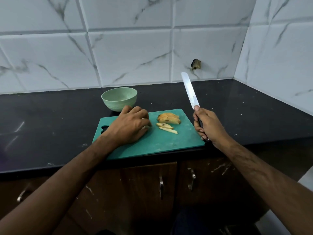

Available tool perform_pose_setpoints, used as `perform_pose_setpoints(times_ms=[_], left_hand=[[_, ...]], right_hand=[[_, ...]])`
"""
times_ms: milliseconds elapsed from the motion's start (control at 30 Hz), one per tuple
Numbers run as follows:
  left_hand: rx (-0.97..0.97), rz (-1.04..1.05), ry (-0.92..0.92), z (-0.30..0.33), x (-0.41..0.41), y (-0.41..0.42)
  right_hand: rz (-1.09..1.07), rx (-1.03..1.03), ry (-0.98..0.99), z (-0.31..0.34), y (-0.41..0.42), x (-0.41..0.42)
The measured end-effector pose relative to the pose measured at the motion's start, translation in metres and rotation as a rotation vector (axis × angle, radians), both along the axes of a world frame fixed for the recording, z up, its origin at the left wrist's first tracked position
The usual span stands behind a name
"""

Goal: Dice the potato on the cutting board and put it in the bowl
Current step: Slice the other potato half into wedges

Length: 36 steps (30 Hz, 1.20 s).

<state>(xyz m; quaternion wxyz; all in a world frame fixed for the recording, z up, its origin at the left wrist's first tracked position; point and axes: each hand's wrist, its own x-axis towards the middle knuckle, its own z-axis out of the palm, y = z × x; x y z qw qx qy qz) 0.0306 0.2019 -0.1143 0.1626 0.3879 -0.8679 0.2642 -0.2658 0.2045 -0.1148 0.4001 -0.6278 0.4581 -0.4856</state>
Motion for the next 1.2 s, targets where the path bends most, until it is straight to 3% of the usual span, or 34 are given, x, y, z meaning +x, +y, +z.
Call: perform_pose_setpoints(times_ms=[233,467,533,667,733,1033,1133,1200], left_hand=[[0.145,-0.239,-0.006,0.012,-0.064,0.005],[0.133,-0.276,-0.042,0.014,-0.068,0.006],[0.212,-0.267,0.102,0.017,-0.06,0.012],[0.369,-0.298,0.565,0.023,-0.037,0.022],[0.379,-0.247,0.637,0.02,-0.027,0.027],[0.313,-0.103,0.352,-0.01,-0.004,0.04],[0.331,-0.102,0.333,-0.012,0.001,0.041],[0.368,-0.087,0.329,-0.013,0.004,0.04]], right_hand=[[-0.002,0.005,-0.002,-0.001,0.0,0.0],[-0.007,-0.001,-0.004,0.0,0.001,-0.002],[-0.003,0.001,-0.009,0.0,0.001,-0.002],[-0.001,0.003,-0.002,-0.001,0.0,-0.001],[0.0,0.001,0.008,-0.002,-0.001,-0.001],[0.001,0.041,0.077,0.005,0.003,0.002],[0.053,0.133,0.211,0.016,0.01,0.0],[0.113,0.186,0.406,0.025,0.022,-0.001]])
